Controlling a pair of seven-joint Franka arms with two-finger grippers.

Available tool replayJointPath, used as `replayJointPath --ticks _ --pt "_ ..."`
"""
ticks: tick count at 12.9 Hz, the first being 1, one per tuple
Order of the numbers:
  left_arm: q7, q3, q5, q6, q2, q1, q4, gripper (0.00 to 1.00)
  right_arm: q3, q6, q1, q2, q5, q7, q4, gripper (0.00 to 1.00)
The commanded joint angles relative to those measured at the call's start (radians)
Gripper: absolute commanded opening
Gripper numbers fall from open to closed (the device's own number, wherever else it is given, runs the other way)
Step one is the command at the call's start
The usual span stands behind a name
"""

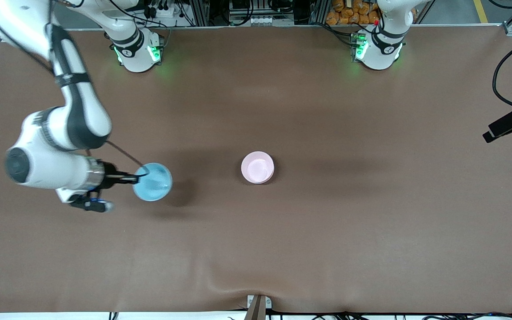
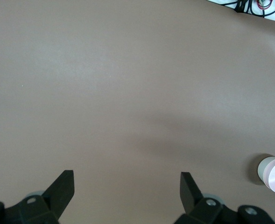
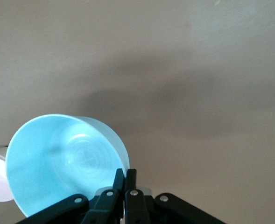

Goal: Stack pink and blue bowls on white bowl
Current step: 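Carry the blue bowl with the right gripper over the stacked bowls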

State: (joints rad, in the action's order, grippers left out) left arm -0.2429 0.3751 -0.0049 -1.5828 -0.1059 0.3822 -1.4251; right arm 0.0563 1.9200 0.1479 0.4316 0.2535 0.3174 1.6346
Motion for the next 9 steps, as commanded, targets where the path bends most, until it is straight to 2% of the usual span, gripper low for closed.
replayJointPath --ticks 1,3,5,6,9 --pt "0.016 0.008 -0.007 0.014 0.018 0.012 -0.002 1.00 -0.013 -0.019 0.129 0.004 0.015 0.211 -0.064 0.00" --pt "0.030 0.005 -0.007 0.014 0.018 0.014 -0.002 1.00 -0.015 0.004 0.235 0.024 0.016 0.326 -0.081 0.00" --pt "0.037 0.004 -0.009 0.014 0.017 0.012 -0.003 1.00 -0.018 0.097 0.318 0.038 0.062 0.405 -0.075 0.00" --pt "0.037 0.004 -0.009 0.014 0.017 0.012 -0.003 1.00 -0.024 0.137 0.390 0.076 0.059 0.481 -0.078 0.00" --pt "0.039 0.004 -0.006 0.014 0.015 0.014 -0.003 1.00 -0.030 0.250 0.450 0.127 0.058 0.557 -0.068 0.00"
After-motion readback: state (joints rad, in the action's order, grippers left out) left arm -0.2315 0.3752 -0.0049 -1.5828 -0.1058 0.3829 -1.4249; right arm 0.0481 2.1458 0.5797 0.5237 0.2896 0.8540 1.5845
